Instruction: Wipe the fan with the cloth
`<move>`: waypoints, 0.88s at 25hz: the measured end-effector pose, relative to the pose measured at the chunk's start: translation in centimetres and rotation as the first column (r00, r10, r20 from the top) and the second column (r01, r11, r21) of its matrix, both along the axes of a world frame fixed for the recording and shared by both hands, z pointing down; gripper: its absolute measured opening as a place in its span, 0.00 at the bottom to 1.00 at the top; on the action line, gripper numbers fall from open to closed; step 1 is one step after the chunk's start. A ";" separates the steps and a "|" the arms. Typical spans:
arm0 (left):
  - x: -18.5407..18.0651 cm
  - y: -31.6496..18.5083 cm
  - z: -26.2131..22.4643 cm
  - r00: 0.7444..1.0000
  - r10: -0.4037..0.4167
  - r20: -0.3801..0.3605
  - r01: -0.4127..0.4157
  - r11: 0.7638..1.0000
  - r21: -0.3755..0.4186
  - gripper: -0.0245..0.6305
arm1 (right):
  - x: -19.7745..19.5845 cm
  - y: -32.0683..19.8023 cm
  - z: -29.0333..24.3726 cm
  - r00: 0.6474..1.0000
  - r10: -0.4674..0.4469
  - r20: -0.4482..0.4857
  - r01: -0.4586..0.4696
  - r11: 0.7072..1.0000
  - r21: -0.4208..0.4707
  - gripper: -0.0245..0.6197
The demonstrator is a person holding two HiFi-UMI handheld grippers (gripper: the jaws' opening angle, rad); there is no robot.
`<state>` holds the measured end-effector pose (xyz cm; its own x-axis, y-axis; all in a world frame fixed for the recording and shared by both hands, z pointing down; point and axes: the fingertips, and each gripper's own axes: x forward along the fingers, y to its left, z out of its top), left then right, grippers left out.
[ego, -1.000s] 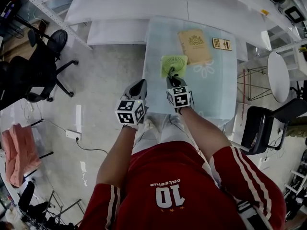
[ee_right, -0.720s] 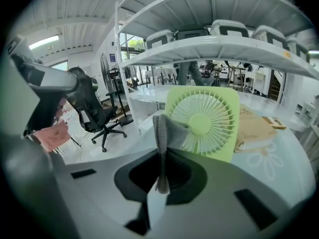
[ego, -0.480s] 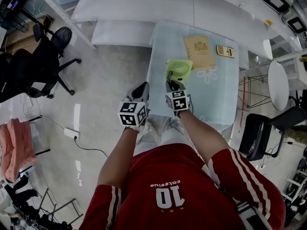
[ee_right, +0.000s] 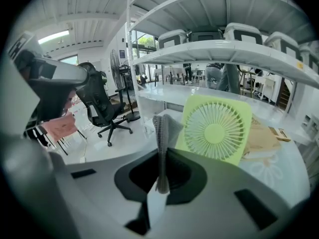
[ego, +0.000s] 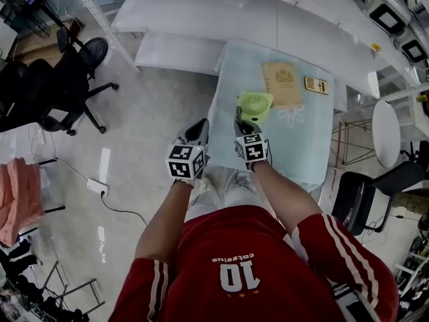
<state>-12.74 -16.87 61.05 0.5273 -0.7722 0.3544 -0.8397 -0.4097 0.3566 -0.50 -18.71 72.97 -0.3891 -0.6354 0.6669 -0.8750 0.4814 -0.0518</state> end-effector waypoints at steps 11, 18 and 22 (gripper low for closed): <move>-1.1 0.8 -1.8 0.997 0.072 -0.020 -0.073 0.997 -0.020 0.04 | 0.8 3.7 -2.4 1.000 -0.027 -0.011 0.027 1.000 -0.012 0.06; -2.8 2.8 -3.0 0.996 0.091 0.001 -0.091 0.996 -0.016 0.04 | 1.4 6.9 -4.8 0.999 0.017 0.026 -0.017 1.000 -0.021 0.06; -3.2 3.6 -4.8 0.996 0.089 0.021 -0.090 0.996 0.027 0.04 | 1.5 8.6 -7.3 0.995 0.059 0.078 -0.058 0.998 -0.007 0.06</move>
